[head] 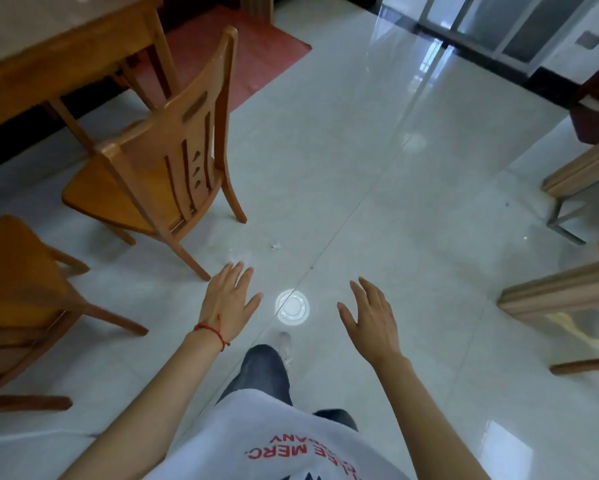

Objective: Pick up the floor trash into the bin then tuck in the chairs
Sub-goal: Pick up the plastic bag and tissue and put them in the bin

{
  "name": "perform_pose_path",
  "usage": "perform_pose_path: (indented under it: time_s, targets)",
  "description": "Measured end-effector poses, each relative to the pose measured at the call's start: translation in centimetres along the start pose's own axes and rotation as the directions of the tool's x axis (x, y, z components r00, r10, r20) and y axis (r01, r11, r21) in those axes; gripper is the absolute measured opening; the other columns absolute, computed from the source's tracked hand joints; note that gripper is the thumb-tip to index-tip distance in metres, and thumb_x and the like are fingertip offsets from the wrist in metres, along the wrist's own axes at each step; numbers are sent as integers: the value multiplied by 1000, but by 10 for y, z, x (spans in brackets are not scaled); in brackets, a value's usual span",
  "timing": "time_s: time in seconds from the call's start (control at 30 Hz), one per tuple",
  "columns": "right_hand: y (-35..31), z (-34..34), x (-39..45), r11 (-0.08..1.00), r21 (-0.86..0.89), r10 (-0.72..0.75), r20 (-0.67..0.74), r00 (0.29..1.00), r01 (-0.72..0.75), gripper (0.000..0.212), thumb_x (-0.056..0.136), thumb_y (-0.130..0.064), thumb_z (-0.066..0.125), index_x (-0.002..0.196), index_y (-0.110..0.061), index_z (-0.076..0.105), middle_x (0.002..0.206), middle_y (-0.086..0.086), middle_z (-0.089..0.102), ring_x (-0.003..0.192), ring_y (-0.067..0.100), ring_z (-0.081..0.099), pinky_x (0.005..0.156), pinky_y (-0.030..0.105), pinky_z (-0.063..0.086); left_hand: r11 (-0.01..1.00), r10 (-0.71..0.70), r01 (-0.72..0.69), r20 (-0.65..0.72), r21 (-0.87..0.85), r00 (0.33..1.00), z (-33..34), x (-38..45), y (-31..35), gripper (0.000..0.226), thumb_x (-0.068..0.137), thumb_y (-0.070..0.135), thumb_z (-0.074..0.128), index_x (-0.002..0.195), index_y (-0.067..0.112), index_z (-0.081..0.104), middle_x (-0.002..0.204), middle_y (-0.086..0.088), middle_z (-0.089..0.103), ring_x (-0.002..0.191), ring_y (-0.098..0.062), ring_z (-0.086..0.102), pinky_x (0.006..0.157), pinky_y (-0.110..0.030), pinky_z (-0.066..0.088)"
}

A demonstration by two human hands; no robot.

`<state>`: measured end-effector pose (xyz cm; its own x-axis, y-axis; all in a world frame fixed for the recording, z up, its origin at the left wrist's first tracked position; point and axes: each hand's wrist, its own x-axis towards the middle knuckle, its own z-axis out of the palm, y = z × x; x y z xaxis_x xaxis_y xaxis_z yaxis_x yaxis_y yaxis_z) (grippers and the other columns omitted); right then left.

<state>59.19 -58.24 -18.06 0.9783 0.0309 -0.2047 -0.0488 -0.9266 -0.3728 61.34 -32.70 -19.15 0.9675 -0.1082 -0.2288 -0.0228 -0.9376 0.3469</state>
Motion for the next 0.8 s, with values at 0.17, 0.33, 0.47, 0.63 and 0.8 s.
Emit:
perform_pose_path:
  time_s: [0.17, 0.33, 0.47, 0.63, 0.8]
  targets:
    - [-5, -19, 69, 1000, -18, -9, 15, 1000, 10, 52, 93, -37, 47, 135, -8, 40, 146, 13, 36, 135, 29, 32, 108, 41, 29, 999, -33, 34, 8, -29, 999, -16, 62, -9, 56, 89, 33, 51, 135, 3, 39, 144, -20, 37, 136, -35, 27, 111, -43, 24]
    - [-11, -26, 118, 998, -28, -49, 52, 997, 51, 62, 90, -50, 35, 132, -6, 45, 141, 16, 42, 131, 32, 38, 104, 44, 34, 994, -104, 105, 25, -41, 994, -26, 97, -18, 57, 92, 36, 46, 138, 6, 33, 148, -17, 31, 139, -31, 22, 113, -39, 19]
    - [-16, -26, 157, 993, -34, -113, 103, 988, 117, 75, 83, -56, 20, 133, -6, 44, 142, 16, 40, 132, 32, 36, 106, 43, 32, 982, -184, 185, 25, -32, 983, -26, 109, -20, 57, 92, 38, 44, 139, 7, 32, 149, -15, 29, 139, -31, 21, 113, -38, 18]
    - [-21, -28, 212, 965, -27, -254, 173, 952, 262, 72, 84, -55, 22, 133, -7, 44, 143, 16, 41, 132, 31, 37, 105, 42, 32, 951, -305, 304, -1, -46, 952, -22, 122, -18, 57, 90, 37, 49, 134, 2, 40, 142, -21, 40, 134, -35, 31, 110, -43, 27]
    - [-18, -32, 270, 893, -41, -420, 282, 862, 448, 63, 87, -50, 31, 128, -5, 49, 137, 17, 47, 126, 34, 44, 101, 43, 38, 870, -483, 480, 1, -111, 876, -19, 135, -5, 62, 89, 48, 30, 117, -1, 57, 119, -25, 60, 111, -41, 57, 91, -50, 46]
